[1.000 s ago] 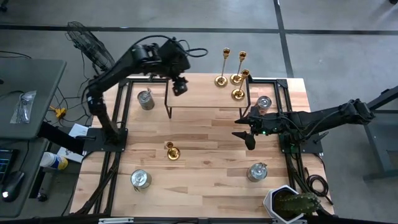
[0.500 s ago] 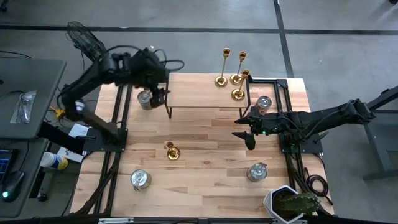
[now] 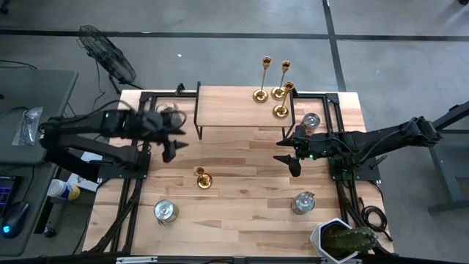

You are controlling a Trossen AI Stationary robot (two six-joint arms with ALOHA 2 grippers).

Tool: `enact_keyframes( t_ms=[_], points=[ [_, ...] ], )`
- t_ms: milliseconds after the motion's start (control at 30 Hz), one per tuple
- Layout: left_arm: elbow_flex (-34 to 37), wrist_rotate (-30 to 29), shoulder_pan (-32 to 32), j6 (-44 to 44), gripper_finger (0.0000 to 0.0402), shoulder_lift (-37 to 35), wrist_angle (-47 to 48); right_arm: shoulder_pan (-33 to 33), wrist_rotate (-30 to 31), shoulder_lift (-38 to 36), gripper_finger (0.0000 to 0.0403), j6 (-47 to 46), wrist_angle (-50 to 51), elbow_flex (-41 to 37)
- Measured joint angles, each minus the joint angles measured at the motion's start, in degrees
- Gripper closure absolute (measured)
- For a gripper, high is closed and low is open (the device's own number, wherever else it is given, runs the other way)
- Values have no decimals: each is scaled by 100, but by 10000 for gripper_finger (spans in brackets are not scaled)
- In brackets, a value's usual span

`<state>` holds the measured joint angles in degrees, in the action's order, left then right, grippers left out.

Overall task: Pick & Place candle stick holders
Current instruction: Align the gold candle holder on the shelf with the gold candle holder

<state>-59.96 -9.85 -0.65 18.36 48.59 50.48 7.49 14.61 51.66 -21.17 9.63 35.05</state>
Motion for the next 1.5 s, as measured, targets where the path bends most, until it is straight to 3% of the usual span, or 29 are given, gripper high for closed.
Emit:
enact_keyframes(
  t_ms=[267, 500, 700, 1067, 1500],
  points=[
    [1801, 9, -949, 1032, 179, -1062, -963, 1, 1, 0, 125, 2, 0, 0],
    [2561, 22, -1542, 1464, 179, -1142, -1519, 2, 0, 0, 125, 2, 2, 0],
    [2817, -17, -1755, 1837, 179, -907, -2108, 1, 0, 0, 125, 1, -1, 0],
    [2839, -246, -1740, 1665, 179, -369, -3060, 2, 0, 0, 125, 2, 0, 0],
    [2839, 504, -1739, 480, 179, -198, -3099, 0, 0, 0, 125, 1, 0, 0]
  ],
)
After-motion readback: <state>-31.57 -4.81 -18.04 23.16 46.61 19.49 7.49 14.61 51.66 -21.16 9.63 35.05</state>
